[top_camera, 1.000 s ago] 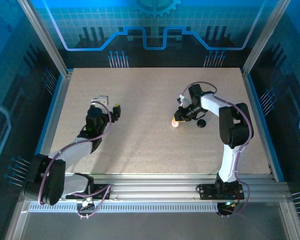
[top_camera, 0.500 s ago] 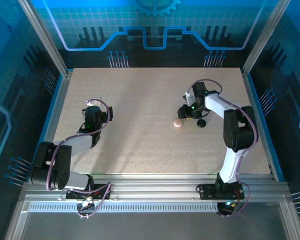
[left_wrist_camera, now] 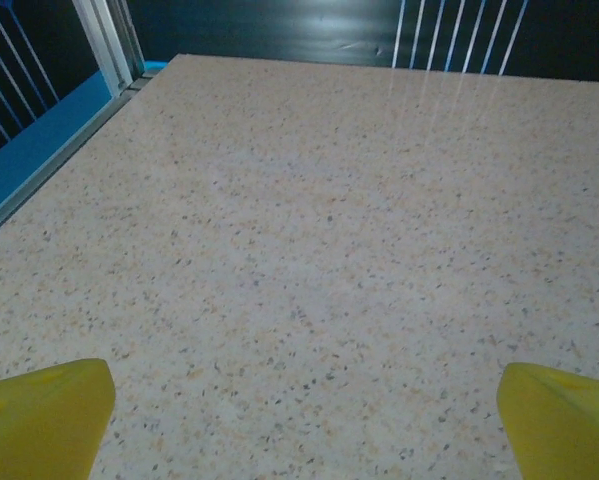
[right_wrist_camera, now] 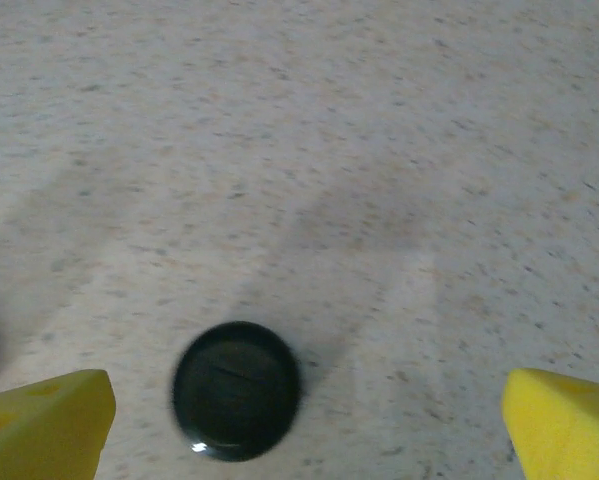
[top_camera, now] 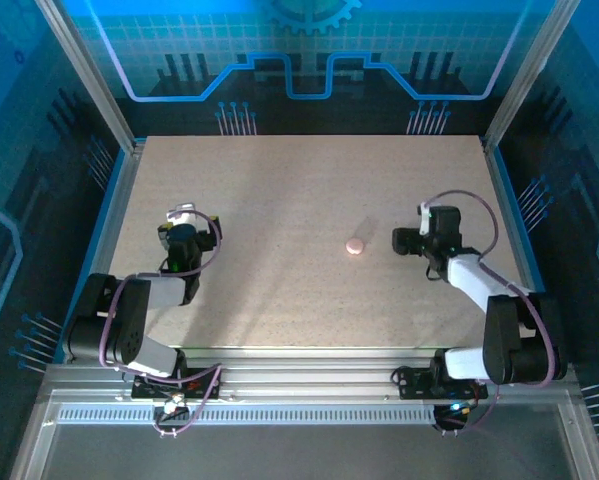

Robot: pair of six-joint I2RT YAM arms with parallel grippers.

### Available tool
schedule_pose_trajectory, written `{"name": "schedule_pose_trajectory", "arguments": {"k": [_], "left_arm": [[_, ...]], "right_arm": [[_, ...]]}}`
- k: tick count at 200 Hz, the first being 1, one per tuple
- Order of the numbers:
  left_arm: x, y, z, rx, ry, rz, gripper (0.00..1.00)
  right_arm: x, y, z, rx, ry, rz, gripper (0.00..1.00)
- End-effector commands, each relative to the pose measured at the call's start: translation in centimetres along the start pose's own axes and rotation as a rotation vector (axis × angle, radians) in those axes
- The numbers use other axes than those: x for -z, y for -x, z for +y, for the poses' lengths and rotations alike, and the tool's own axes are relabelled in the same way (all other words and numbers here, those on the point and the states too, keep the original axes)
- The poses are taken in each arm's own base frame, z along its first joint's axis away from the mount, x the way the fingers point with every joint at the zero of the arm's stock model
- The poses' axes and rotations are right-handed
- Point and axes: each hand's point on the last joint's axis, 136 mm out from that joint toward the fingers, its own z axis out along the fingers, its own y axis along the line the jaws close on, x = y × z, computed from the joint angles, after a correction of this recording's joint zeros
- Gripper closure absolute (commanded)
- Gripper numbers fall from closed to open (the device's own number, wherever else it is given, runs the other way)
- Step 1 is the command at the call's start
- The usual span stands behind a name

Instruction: Insert the wireless bluetooth earbuds into the charging case

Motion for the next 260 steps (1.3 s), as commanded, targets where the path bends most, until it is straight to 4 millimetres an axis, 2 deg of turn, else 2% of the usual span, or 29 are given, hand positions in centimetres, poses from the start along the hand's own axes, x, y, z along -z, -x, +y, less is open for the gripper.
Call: {"name": "schedule_pose_trajectory", "arguments": {"k": [1, 8, 14, 27, 52, 93, 111, 123, 131, 193, 224, 260], "left_arm": [[-0.1, 0.3, -1.3, -0.012, -0.068, -0.034, 0.01], [-0.2, -0.4, -0.9, 0.006, -0.057, -0.037, 0.01], [-0.4, 0.0, -0.5, 0.022, -0.062, -0.08, 0.01], [-0.6, -0.7, -0.2, 0.051, -0.067, -0.001, 0.01], [-0.7, -0.6, -0.4, 0.043, -0.075, -0.017, 0.01], [-0.7, -0.6, -1.1, 0.024, -0.113, -0.013, 0.01], [-0.7, -0.6, -1.1, 0.024, -0.112, -0.013, 0.01], [-0.7, -0.6, -1.1, 0.024, -0.112, -0.011, 0.01], [-0.7, -0.6, -1.1, 0.024, -0.113, -0.012, 0.01], [-0.7, -0.6, -1.1, 0.022, -0.117, -0.01, 0.01], [-0.7, -0.8, -2.5, -0.005, -0.196, 0.009, 0.01], [-0.7, -0.7, -2.4, -0.002, -0.194, 0.007, 0.01]], "right_arm": [[0.3, 3.4, -2.0, -0.014, -0.061, -0.214, 0.0], [0.4, 3.6, -1.9, 0.001, -0.045, -0.224, 0.0], [0.4, 4.0, -1.8, 0.011, -0.038, -0.255, 0.0], [0.5, 4.7, -1.6, 0.016, -0.019, -0.311, 0.0], [-0.2, 4.9, -0.6, 0.034, 0.061, -0.279, 0.0], [0.9, 5.2, 0.4, 0.026, 0.118, -0.385, 0.0], [-0.3, 4.9, 1.0, 0.06, 0.091, -0.378, 0.0], [-1.4, 4.5, 2.2, 0.116, 0.104, -0.349, 0.0], [-1.4, 4.3, 2.8, 0.139, 0.12, -0.356, 0.0], [-1.4, 4.0, 3.0, 0.145, 0.132, -0.377, 0.0], [-1.5, 4.0, 3.0, 0.145, 0.132, -0.376, 0.0], [-1.4, 4.0, 3.0, 0.144, 0.136, -0.376, 0.0]]}}
